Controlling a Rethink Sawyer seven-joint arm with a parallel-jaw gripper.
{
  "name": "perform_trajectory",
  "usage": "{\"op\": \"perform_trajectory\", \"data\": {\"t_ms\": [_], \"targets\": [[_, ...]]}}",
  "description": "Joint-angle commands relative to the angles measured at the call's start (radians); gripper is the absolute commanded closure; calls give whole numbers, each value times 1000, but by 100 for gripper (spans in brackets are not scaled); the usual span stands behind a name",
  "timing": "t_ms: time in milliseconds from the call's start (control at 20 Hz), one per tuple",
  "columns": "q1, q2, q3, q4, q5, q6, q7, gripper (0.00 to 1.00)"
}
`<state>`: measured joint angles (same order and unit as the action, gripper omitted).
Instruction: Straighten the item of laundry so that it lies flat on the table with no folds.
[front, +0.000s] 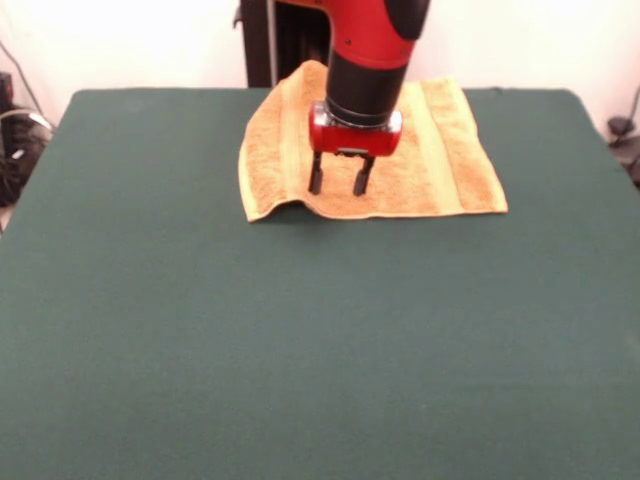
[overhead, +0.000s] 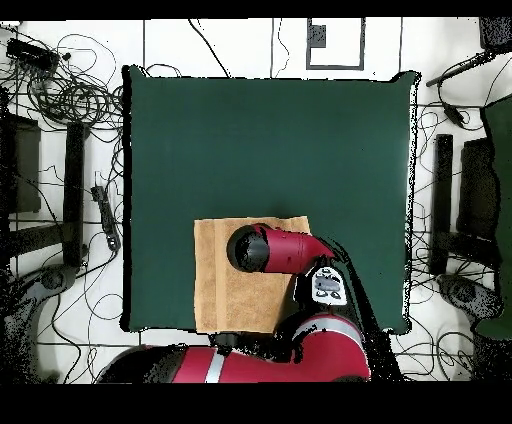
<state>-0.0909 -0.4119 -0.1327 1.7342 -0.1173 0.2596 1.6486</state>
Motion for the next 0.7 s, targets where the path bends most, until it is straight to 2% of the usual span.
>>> {"op": "perform_trajectory", "data": {"t_ms": [50, 700], "targets": [[21, 184, 56, 61, -25, -122, 177, 0], [42, 160, 107, 102, 28, -83, 215, 0]]}}
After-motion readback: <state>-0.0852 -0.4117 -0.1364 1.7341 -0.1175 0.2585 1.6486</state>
